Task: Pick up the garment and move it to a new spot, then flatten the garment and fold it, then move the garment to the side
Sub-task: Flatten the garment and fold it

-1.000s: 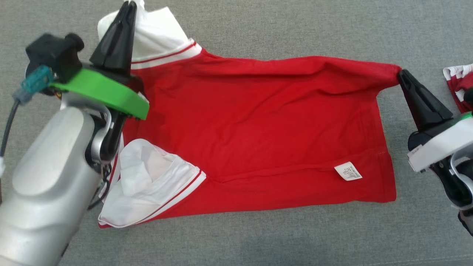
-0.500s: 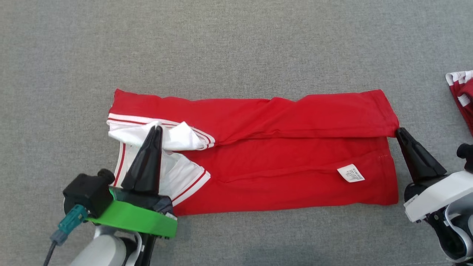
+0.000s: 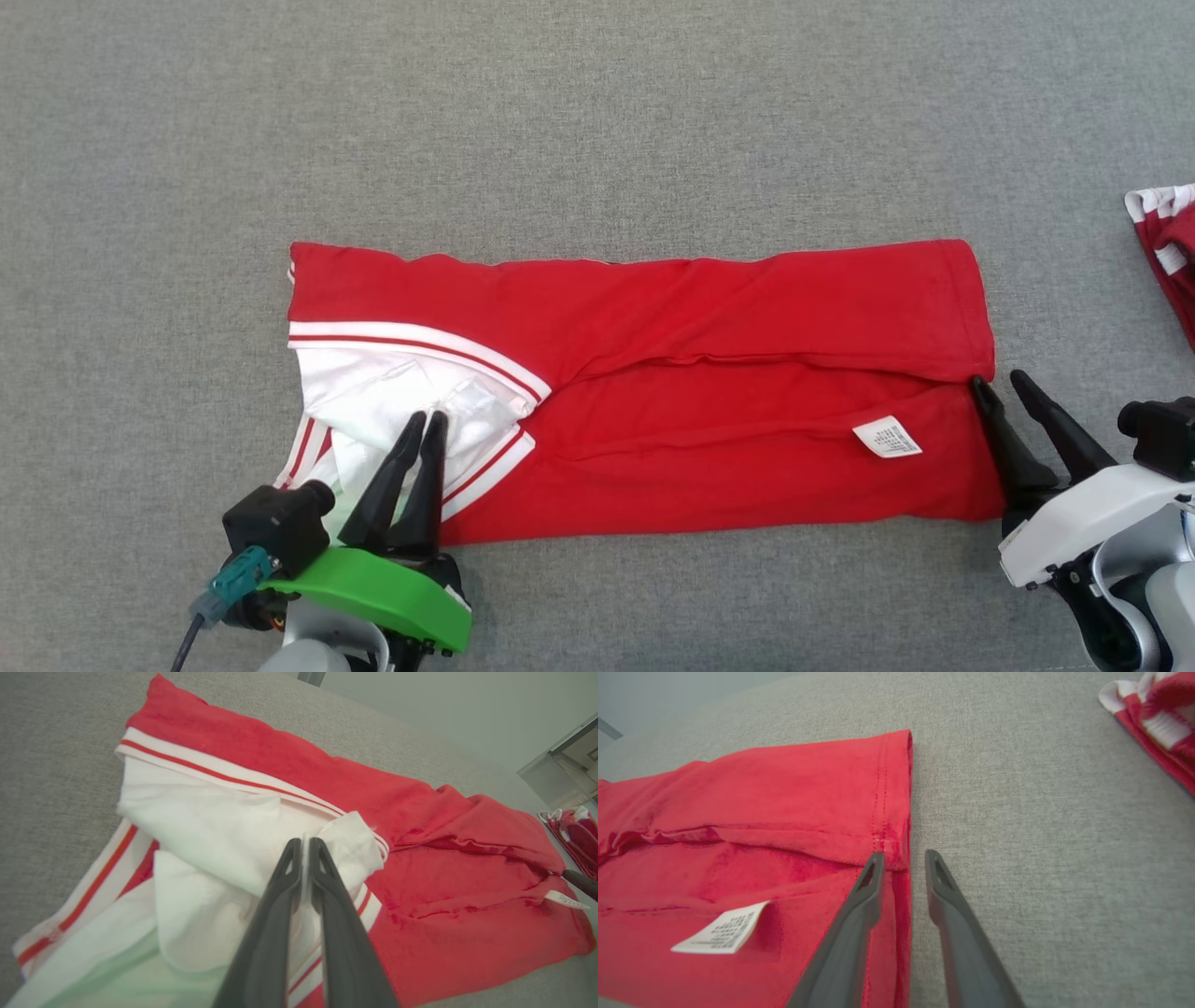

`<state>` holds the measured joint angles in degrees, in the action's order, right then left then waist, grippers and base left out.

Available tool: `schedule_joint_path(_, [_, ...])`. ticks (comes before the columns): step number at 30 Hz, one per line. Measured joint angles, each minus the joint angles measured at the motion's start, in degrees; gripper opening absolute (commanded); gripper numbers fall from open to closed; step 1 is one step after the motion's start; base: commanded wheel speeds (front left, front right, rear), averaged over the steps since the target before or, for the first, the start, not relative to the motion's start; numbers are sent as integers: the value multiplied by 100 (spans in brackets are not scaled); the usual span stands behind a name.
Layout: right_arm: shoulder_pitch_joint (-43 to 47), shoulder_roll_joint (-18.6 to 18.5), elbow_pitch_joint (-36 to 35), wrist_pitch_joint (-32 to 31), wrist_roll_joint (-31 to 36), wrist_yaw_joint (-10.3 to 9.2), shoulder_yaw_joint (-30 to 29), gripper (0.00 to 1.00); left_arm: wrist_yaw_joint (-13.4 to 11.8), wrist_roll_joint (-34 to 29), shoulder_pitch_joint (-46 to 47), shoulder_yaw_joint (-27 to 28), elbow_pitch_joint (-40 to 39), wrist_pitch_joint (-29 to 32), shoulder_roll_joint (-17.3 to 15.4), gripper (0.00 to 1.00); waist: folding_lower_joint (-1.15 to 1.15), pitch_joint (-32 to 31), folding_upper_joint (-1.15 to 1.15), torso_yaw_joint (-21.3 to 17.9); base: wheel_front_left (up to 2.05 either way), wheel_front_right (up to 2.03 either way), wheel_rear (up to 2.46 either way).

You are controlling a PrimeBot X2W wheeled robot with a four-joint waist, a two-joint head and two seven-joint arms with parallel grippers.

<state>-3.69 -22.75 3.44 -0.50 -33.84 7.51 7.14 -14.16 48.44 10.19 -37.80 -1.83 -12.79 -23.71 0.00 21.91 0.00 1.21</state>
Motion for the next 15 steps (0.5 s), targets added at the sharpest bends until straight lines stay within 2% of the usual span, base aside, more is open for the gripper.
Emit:
schedule_joint_path(3, [2,56,60,213,241,0,-9,100,5,-81,10,59,69,-96,104,100,0,-63,0,2,0,0,0])
schedule_joint_path(7, [17,164,-41,637,495,0,-138,100,1,-385,21,401,-12,-194,197,100,0,-179,0,0,0,0,0])
schedule_joint_path(11, [4,377,-211,1088,866,0,-485,100,-38,-1083,43,1072,-367,-201,397,100,0,-311,0,-21,0,0,0])
schedule_joint_path(15, [-25,621,-298,1229,1225,0,-761,100,76,-1748,1,1705,-617,-207,598,100,0,-458,0,-50,0,0,0])
